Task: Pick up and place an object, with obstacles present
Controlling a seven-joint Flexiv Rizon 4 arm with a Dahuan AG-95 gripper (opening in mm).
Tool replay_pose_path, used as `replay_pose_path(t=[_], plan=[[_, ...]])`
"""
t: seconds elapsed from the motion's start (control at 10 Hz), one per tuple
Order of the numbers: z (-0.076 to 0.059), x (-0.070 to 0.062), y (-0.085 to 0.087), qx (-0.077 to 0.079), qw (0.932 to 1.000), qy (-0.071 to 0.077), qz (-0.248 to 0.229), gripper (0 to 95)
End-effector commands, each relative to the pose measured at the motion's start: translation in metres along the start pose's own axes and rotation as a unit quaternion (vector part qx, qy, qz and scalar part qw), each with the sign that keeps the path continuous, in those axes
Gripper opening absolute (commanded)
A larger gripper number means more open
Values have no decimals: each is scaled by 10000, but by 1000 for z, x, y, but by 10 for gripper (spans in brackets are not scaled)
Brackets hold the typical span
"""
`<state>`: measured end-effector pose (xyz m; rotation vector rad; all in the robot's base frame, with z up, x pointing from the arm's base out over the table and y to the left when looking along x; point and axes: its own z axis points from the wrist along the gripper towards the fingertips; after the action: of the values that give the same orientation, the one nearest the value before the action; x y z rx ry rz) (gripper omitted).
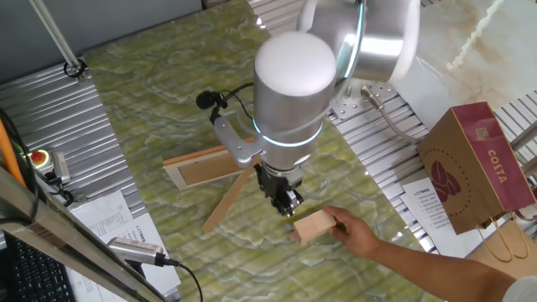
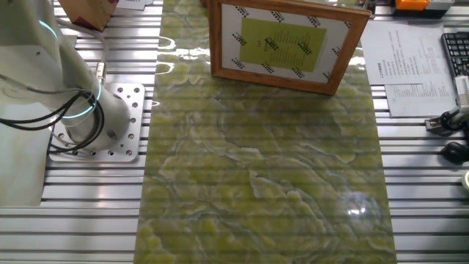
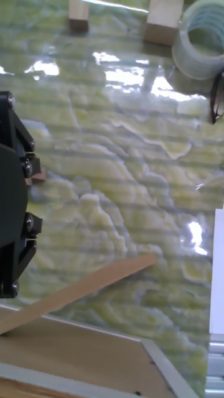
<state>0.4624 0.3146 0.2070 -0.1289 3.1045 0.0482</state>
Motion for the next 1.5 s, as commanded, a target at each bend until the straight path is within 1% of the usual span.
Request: replay_pose_path(t=[0.1, 0.2, 0.3, 0.5, 0.6, 0.7, 0.8, 0.9, 1.0, 1.2, 1.3, 1.5], plan=[[14, 1, 2, 0, 10000, 37, 72, 380], [20, 2, 4, -2, 10000, 35, 91, 380], [29, 3, 5, -1, 9999, 38, 124, 380], [38, 2, 8, 7, 9999, 42, 141, 380], [38, 1, 8, -3, 9997, 182, 137, 380], [33, 1, 7, -77, 9990, 415, 149, 380], [33, 1, 7, -115, 9981, 602, 88, 380], [33, 1, 7, -132, 9982, 565, 130, 380], [33, 1, 7, -128, 9983, 565, 106, 380], [33, 1, 7, -121, 9980, 616, 24, 380], [35, 3, 7, -126, 9980, 616, -4, 380], [61, 1, 7, -139, 9983, 565, 13, 380]])
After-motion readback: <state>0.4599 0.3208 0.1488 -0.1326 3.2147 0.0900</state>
